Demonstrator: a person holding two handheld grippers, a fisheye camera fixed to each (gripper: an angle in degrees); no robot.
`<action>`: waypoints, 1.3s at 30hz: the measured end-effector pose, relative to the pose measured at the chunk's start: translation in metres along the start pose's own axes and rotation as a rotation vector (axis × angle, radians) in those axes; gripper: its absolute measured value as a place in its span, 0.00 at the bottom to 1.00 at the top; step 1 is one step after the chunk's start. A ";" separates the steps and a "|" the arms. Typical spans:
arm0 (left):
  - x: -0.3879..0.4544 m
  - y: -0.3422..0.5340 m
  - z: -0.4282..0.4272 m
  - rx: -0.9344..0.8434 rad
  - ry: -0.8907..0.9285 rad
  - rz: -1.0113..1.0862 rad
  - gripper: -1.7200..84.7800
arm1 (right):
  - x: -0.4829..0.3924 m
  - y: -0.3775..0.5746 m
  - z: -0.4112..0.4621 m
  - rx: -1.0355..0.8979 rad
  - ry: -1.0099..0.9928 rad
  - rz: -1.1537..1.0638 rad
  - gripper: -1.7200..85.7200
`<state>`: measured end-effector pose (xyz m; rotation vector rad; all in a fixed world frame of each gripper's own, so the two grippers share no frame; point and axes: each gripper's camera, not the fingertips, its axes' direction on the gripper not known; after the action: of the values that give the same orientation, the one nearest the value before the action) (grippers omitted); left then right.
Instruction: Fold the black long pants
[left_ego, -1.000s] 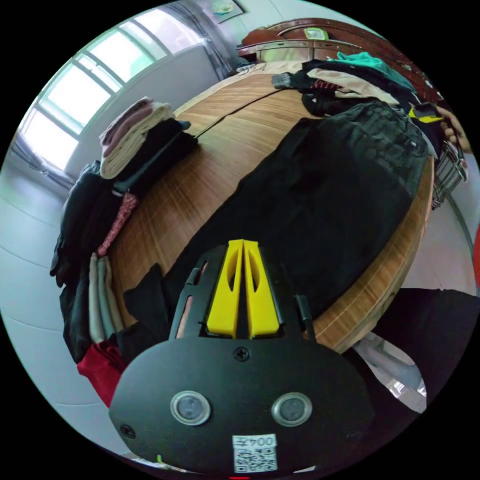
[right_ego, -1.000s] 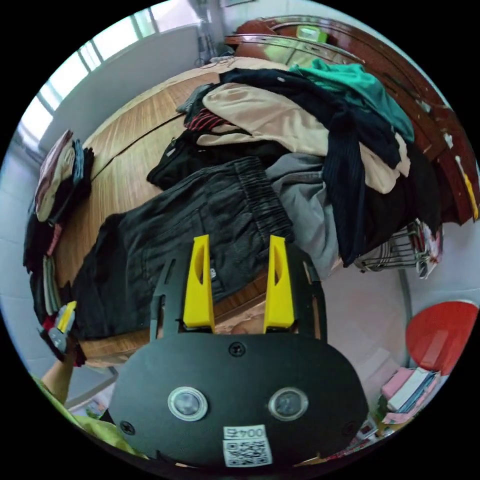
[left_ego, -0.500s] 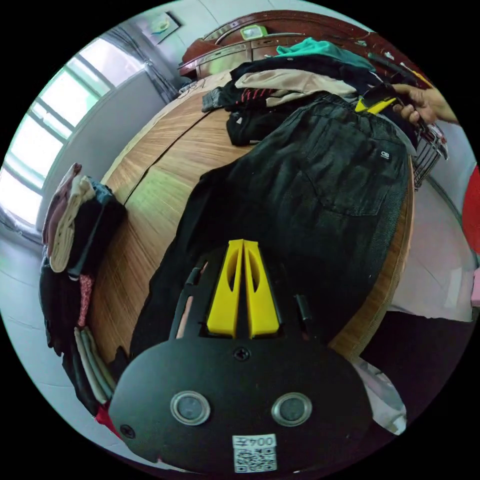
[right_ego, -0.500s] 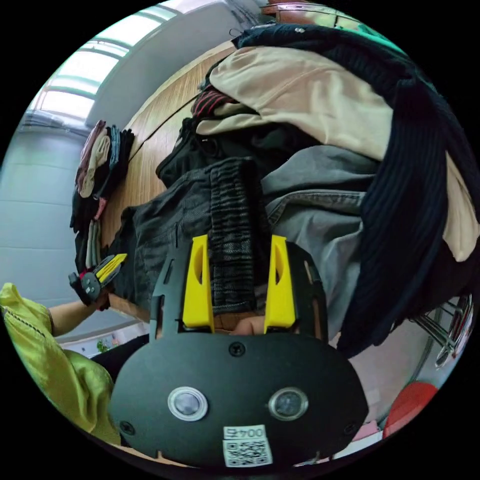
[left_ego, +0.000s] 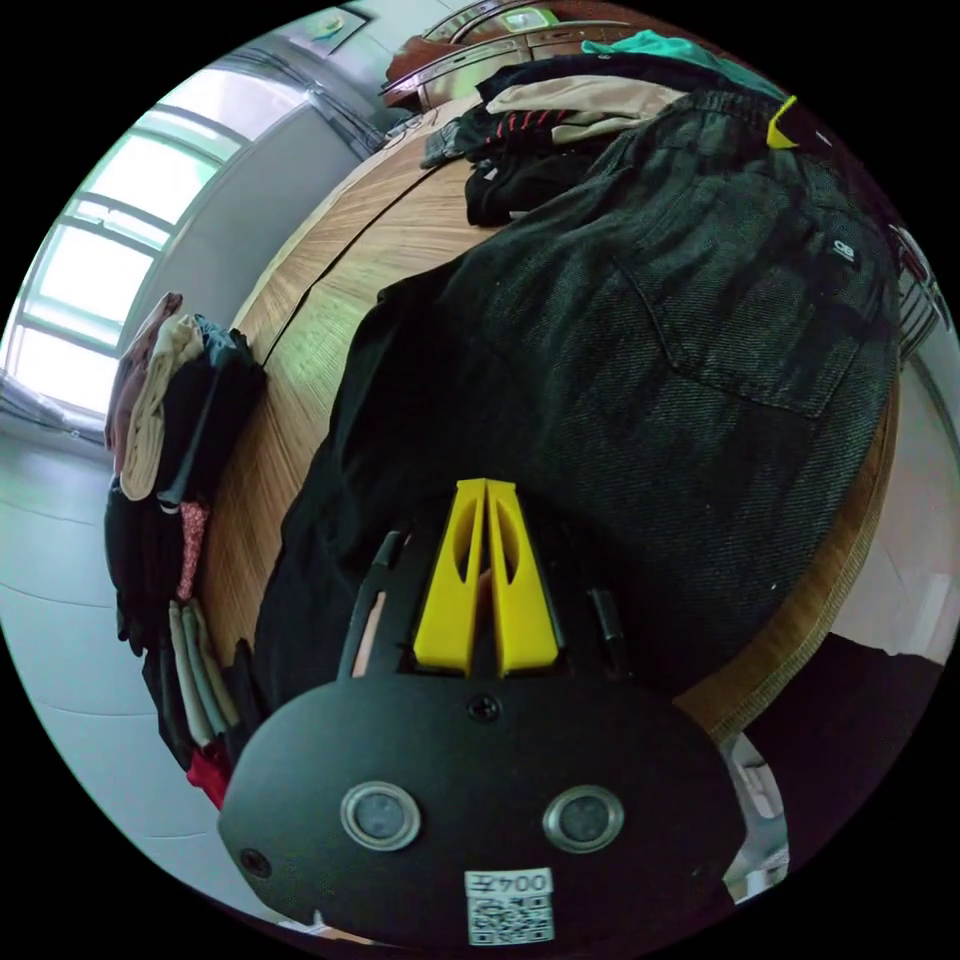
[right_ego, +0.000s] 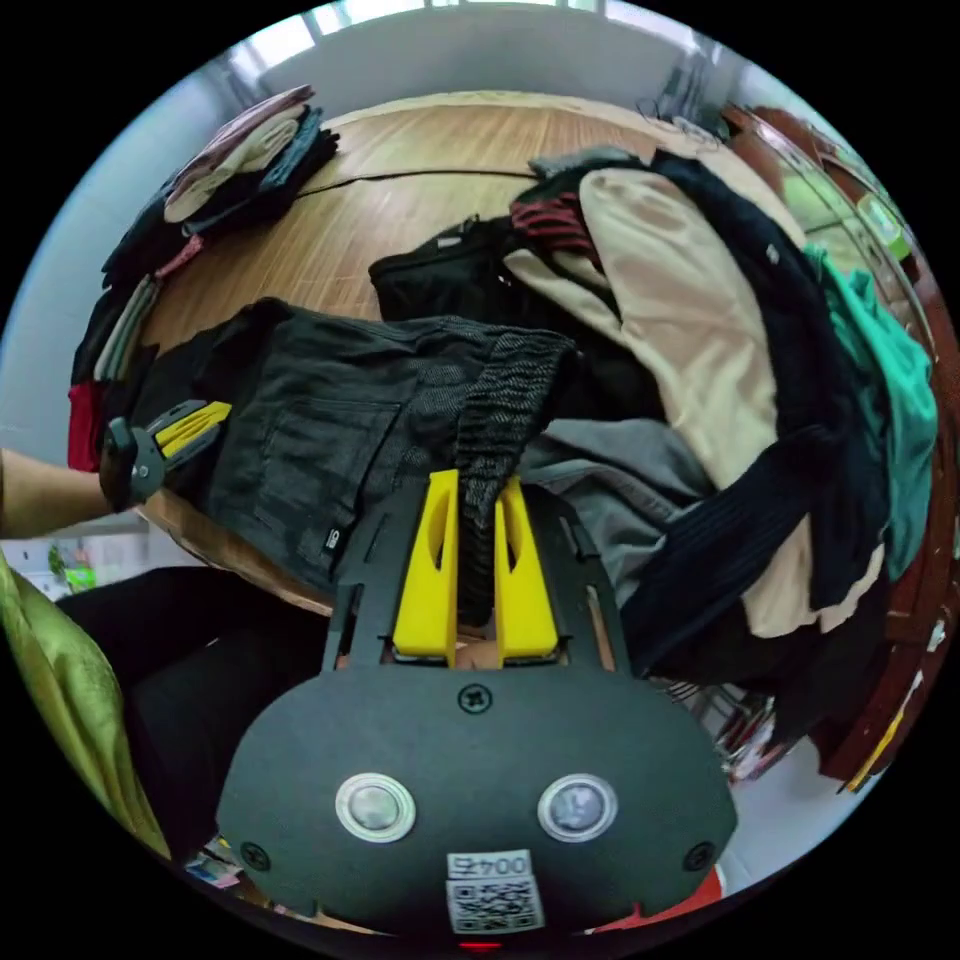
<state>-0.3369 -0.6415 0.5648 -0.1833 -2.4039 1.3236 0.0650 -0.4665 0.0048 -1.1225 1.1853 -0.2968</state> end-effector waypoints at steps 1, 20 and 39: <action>-0.001 -0.005 0.001 0.003 0.005 -0.003 0.02 | -0.001 -0.001 -0.013 0.020 0.020 0.002 0.08; -0.203 -0.002 -0.043 0.094 0.008 -0.526 0.02 | -0.213 -0.095 0.026 -0.057 -0.048 -0.069 0.01; -0.494 0.359 0.129 -0.195 0.244 -0.889 0.03 | -0.448 -0.221 0.077 -0.037 -0.718 -0.086 0.13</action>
<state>0.0393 -0.6925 0.0691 0.5759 -1.9931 0.6107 0.0232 -0.2130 0.4400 -1.1733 0.5077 0.0708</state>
